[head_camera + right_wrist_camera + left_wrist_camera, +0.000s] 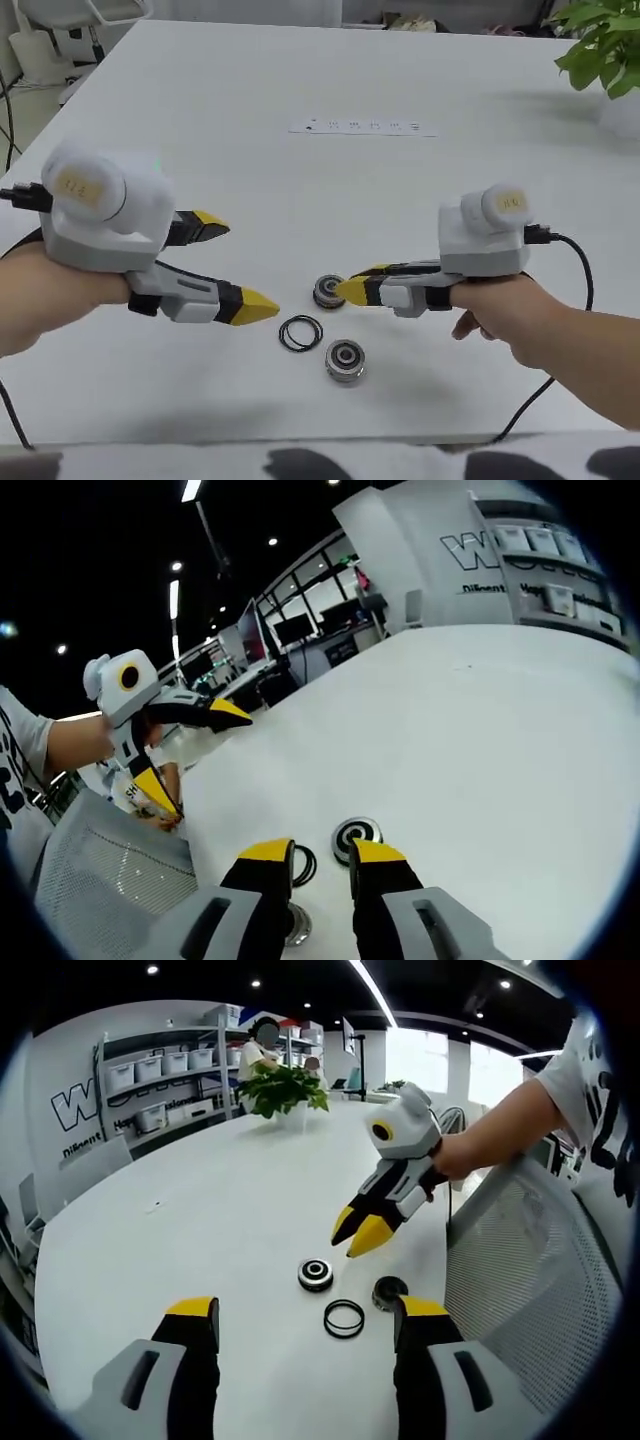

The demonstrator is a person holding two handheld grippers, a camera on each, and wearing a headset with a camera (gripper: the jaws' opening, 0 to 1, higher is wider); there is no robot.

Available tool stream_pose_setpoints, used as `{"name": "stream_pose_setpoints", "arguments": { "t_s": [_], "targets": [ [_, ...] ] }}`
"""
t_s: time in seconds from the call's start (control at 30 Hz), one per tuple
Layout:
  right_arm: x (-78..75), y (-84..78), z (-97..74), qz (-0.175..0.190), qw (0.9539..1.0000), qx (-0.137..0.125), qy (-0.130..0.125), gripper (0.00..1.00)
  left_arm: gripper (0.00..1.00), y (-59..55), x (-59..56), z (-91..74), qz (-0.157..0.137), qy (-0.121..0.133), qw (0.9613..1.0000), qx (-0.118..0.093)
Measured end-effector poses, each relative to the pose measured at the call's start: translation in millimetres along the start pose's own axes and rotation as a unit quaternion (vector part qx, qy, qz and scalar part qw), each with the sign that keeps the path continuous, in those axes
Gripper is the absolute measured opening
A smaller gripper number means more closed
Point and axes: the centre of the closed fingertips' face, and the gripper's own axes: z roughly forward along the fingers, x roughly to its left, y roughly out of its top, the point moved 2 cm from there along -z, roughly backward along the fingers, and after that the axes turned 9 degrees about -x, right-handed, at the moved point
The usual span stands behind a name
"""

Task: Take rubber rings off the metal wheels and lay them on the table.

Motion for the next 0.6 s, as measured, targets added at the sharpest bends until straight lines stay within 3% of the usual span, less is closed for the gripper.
{"name": "stream_pose_setpoints", "arguments": {
  "t_s": [0.6],
  "targets": [
    [-20.0, 7.8, -7.2, -0.025, 0.9995, -0.006, -0.017, 0.24, 0.67, 7.6, 11.8, 24.6, -0.012, -0.006, 0.9999, -0.003]
  ]
}}
